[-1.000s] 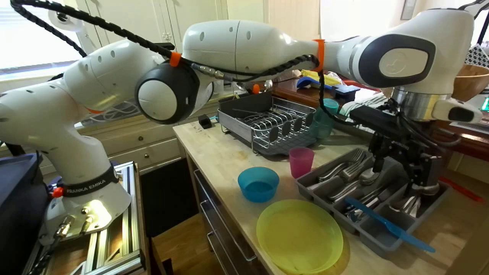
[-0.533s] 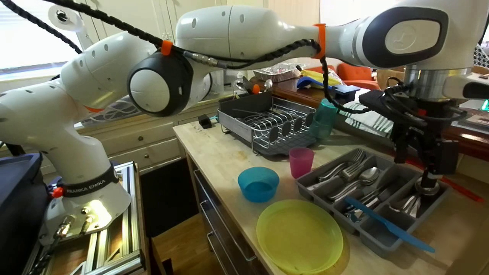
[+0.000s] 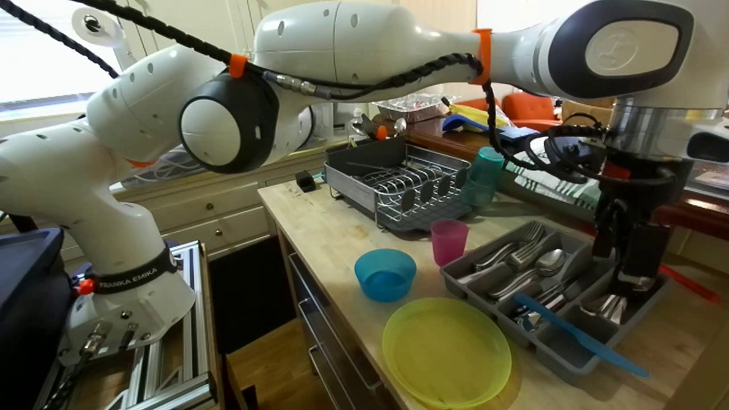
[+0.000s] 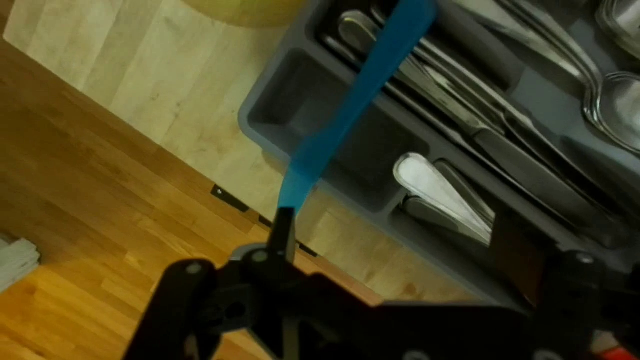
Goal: Make the blue plastic knife in the utensil rack to face the opposite direction
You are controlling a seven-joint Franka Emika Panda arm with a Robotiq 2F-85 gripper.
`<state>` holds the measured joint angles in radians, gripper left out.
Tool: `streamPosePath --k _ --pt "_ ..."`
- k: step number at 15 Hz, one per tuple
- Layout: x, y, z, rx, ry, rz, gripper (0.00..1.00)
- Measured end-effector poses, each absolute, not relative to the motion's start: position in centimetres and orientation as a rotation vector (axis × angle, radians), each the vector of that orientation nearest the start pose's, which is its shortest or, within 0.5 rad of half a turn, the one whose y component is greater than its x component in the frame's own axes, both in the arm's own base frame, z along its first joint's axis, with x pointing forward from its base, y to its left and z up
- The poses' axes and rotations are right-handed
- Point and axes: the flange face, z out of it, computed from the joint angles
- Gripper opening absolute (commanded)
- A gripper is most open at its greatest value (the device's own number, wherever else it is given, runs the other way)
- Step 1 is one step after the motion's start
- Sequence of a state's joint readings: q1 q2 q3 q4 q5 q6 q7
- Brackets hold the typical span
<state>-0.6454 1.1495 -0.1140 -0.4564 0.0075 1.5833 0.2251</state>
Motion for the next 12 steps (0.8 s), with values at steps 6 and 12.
streamPosePath --k 6,12 --pt "60.1 -51.4 33.3 -2.724 1.506 0.104 1.00" --pt "59.2 -52.4 30.7 -2.663 1.523 0.137 1.00"
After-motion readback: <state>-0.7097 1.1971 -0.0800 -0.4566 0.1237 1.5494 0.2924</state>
